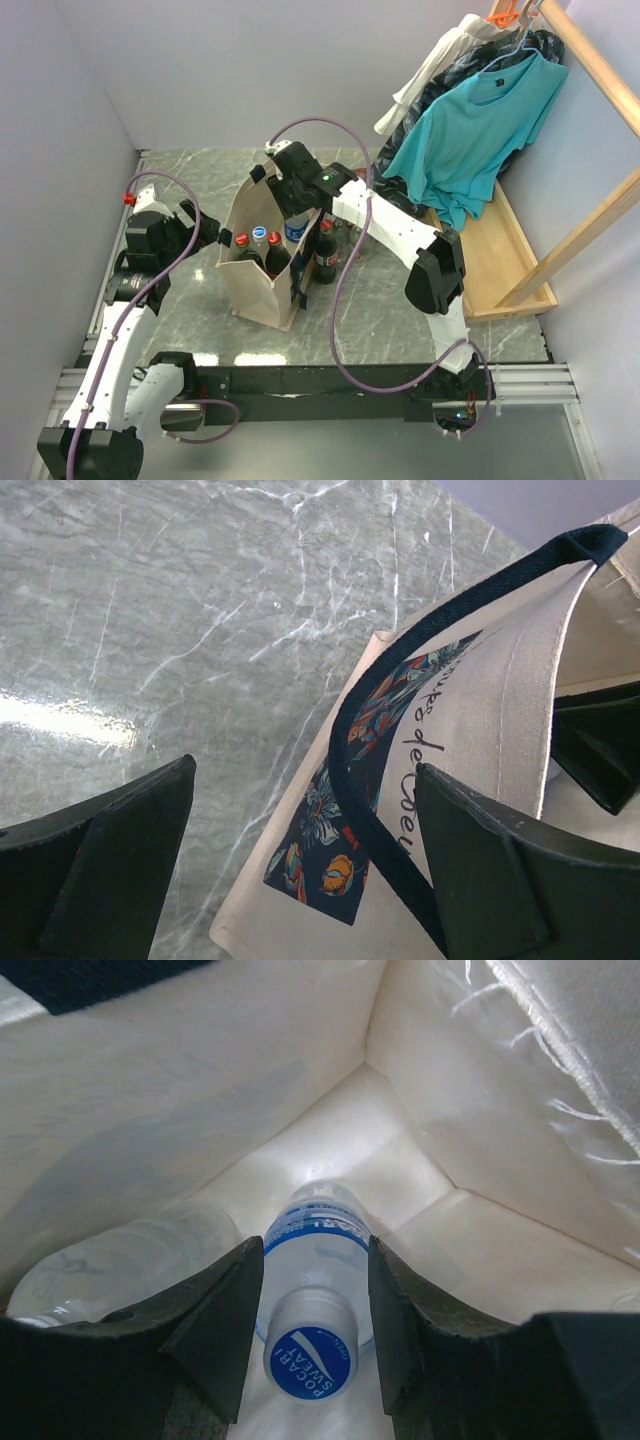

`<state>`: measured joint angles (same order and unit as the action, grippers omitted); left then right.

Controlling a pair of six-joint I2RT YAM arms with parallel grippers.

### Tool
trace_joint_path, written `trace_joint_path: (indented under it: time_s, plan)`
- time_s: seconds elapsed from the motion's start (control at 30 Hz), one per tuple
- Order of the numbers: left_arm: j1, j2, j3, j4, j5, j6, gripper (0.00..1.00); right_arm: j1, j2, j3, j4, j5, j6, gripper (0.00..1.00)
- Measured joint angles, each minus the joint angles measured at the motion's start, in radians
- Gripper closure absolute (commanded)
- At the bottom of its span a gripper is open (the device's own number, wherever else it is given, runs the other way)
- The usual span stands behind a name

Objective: Take the beverage out of the canvas bag
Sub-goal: Take out the drink from the canvas bag.

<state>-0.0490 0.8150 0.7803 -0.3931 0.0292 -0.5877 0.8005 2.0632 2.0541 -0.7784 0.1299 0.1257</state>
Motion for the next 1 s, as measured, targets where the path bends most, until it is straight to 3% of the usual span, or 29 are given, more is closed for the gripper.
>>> trace_joint_path:
  time_s: [0.3,0.5,0.6,0.7,0.73,1.0]
  plan:
    - [0.0,0.0,0.0,0.0,0.0,0.0,0.04,0.0,-0.026,-0.04,-0.002,0.012,0.011,0.47]
    - [0.0,0.0,0.0,0.0,0.0,0.0,0.04,0.0,-0.037,-0.047,-0.003,0.016,0.012,0.58]
    - [0.0,0.0,0.0,0.0,0.0,0.0,0.04,0.0,-0.037,-0.047,-0.003,0.016,0.012,0.7]
    - [0.0,0.0,0.0,0.0,0.0,0.0,0.04,0.0,-0.037,-0.046,-0.004,0.014,0.012,0.66]
    - [0.0,0.0,0.0,0.0,0.0,0.0,0.04,0.0,-0.037,-0.046,-0.005,0.013,0.012,0.54]
    - [0.0,0.0,0.0,0.0,0.0,0.0,0.04,0.0,-0.037,-0.045,-0.015,0.007,0.015,0.48]
